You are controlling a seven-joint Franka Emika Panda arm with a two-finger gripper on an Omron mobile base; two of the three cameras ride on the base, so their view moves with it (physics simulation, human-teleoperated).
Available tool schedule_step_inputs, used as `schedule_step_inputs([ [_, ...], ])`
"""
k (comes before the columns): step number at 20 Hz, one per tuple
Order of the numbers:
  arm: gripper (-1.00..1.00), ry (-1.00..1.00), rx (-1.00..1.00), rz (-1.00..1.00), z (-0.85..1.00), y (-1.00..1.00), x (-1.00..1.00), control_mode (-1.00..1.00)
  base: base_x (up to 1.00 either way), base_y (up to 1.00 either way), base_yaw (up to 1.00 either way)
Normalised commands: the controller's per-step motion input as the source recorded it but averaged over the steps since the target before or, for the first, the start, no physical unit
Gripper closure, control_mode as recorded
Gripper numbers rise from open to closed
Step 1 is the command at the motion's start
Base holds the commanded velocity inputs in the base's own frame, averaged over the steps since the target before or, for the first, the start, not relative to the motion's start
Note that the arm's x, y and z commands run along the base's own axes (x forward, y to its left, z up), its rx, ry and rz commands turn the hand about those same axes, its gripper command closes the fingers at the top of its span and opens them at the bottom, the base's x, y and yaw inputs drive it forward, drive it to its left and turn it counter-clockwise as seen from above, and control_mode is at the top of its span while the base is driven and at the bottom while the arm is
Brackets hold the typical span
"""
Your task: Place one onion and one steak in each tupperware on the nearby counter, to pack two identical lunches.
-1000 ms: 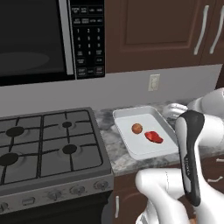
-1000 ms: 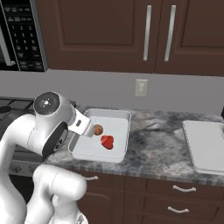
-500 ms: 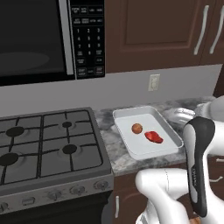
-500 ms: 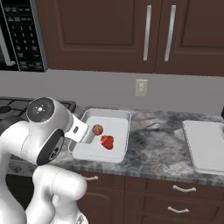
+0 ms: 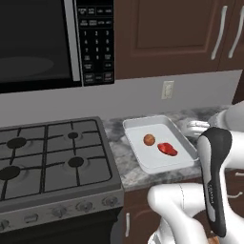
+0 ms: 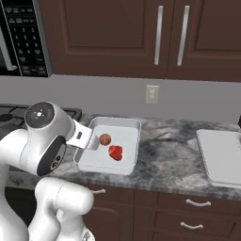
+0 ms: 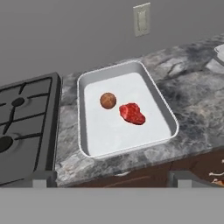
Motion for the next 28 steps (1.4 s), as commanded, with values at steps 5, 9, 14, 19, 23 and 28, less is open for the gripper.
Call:
schedule_step_inputs([
  [5,-1.00,0.00,0.00,0.00,0.00,0.00,0.00,1.00,-0.30,-0.43,0.00],
  [9,-1.00,0.00,0.00,0.00,0.00,0.00,0.00,1.00,-0.65,-0.09,0.00],
  [14,-1.00,0.00,0.00,0.00,0.00,0.00,0.00,1.00,-0.45,-0.07,-0.01],
  [19,-1.00,0.00,0.00,0.00,0.00,0.00,0.00,1.00,0.01,-0.61,-0.30],
  [23,-1.00,0.00,0.00,0.00,0.00,0.00,0.00,1.00,0.04,-0.61,-0.53],
  [28,-1.00,0.00,0.00,0.00,0.00,0.00,0.00,1.00,0.00,-0.53,-0.67],
])
